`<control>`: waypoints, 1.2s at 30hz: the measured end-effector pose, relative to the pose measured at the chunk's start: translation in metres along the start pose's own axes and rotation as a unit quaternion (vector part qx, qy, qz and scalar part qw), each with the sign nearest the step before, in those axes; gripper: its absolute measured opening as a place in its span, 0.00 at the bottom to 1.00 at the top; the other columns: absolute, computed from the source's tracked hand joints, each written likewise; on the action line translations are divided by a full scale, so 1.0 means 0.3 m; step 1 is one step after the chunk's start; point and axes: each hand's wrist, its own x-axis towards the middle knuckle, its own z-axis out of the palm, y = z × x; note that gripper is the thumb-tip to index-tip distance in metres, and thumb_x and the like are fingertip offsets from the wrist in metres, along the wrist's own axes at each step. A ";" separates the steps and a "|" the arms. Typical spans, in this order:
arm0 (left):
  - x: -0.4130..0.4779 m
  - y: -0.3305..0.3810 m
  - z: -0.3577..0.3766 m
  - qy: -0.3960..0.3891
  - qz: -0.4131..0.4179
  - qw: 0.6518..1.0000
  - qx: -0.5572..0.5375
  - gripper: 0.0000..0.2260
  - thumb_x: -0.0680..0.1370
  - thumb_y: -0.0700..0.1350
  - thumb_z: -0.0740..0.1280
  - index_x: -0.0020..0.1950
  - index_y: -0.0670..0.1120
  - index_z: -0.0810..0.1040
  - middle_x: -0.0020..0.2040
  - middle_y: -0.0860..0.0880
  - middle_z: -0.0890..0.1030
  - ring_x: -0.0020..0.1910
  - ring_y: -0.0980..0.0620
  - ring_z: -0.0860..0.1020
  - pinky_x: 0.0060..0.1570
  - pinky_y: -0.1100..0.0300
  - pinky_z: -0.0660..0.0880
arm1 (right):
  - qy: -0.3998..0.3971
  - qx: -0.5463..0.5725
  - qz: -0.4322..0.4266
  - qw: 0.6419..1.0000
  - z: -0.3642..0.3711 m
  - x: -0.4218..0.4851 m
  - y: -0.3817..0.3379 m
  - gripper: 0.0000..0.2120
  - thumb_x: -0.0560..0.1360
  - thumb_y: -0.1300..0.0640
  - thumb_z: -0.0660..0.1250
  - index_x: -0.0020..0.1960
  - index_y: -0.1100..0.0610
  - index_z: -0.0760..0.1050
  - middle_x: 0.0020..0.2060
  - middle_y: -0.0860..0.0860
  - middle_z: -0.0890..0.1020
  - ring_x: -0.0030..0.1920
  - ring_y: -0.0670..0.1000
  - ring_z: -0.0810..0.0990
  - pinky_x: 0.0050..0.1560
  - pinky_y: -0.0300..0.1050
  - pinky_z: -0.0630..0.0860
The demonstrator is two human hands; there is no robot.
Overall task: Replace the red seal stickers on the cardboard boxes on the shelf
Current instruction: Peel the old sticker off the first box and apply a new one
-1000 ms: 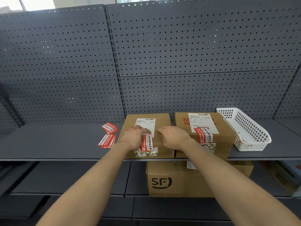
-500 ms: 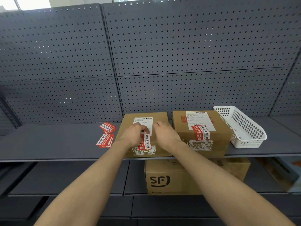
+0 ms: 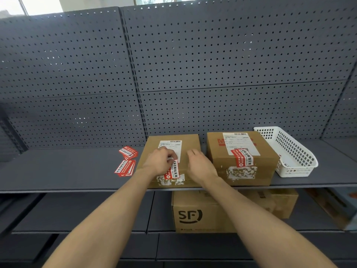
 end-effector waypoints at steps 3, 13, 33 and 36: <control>0.002 0.001 0.003 0.015 0.000 1.000 -0.001 0.08 0.85 0.49 0.68 0.60 0.58 0.85 0.62 0.49 0.80 0.58 0.47 0.80 0.59 0.48 0.80 | -0.013 0.029 0.009 0.999 0.011 0.024 -0.030 0.22 0.80 0.65 0.65 0.73 0.59 0.74 0.66 0.54 0.79 0.66 0.55 0.78 0.65 0.51 0.80; 0.006 0.000 0.015 0.031 -0.018 0.999 -0.017 0.07 0.82 0.49 0.68 0.52 0.59 0.85 0.56 0.53 0.82 0.57 0.47 0.81 0.62 0.46 0.78 | -0.039 0.045 0.014 0.998 0.042 0.036 -0.030 0.21 0.79 0.68 0.62 0.71 0.62 0.75 0.66 0.58 0.80 0.68 0.58 0.76 0.69 0.50 0.76; 0.018 -0.043 -0.012 0.006 -0.038 0.998 -0.049 0.03 0.82 0.49 0.72 0.54 0.58 0.83 0.58 0.56 0.86 0.58 0.52 0.83 0.64 0.51 0.79 | 0.015 0.135 0.081 0.987 0.075 0.077 -0.068 0.05 0.81 0.55 0.69 0.46 0.53 0.79 0.50 0.49 0.78 0.55 0.54 0.79 0.53 0.50 0.81; 0.018 -0.037 -0.009 0.009 -0.048 0.998 -0.050 0.08 0.81 0.46 0.71 0.45 0.57 0.82 0.53 0.57 0.86 0.55 0.52 0.84 0.61 0.53 0.80 | 0.012 0.142 0.084 0.986 0.066 0.085 -0.081 0.07 0.80 0.54 0.72 0.56 0.53 0.81 0.55 0.50 0.80 0.57 0.54 0.80 0.57 0.50 0.81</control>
